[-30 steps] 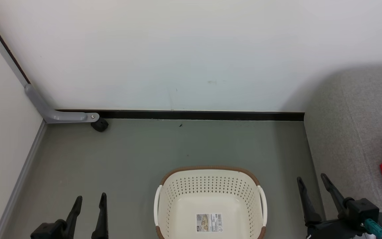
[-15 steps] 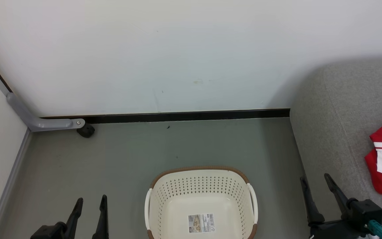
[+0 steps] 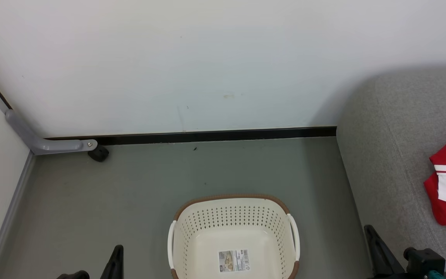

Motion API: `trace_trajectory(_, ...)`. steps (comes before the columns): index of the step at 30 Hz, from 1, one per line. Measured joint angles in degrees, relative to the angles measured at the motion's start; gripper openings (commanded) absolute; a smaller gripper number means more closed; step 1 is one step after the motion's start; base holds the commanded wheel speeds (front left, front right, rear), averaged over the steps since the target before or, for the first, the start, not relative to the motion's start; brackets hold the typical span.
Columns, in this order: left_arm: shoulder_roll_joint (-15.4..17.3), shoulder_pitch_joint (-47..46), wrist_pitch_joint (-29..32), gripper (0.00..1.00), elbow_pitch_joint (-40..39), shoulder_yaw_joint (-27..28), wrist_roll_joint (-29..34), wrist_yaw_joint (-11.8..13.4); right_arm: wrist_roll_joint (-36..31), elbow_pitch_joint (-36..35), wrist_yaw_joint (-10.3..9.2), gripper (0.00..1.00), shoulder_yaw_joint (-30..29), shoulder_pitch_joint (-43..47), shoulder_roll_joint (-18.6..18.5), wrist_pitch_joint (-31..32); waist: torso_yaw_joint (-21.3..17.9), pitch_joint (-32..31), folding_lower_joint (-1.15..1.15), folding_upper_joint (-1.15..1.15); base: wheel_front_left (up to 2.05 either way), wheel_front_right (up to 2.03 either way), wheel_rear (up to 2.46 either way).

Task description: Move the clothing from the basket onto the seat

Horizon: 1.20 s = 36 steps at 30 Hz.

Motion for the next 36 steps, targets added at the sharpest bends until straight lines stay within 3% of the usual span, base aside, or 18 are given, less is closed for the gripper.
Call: trace_trajectory(36, -4.6, -1.5, 7.5, 0.0, 0.6, 9.1, -18.4, -4.0, 26.8, 0.0, 3.26, 0.0, -8.3, -1.8, 2.5, 7.6, -1.7, -0.2, 0.0, 0.01, 0.0, 0.0, 0.0)
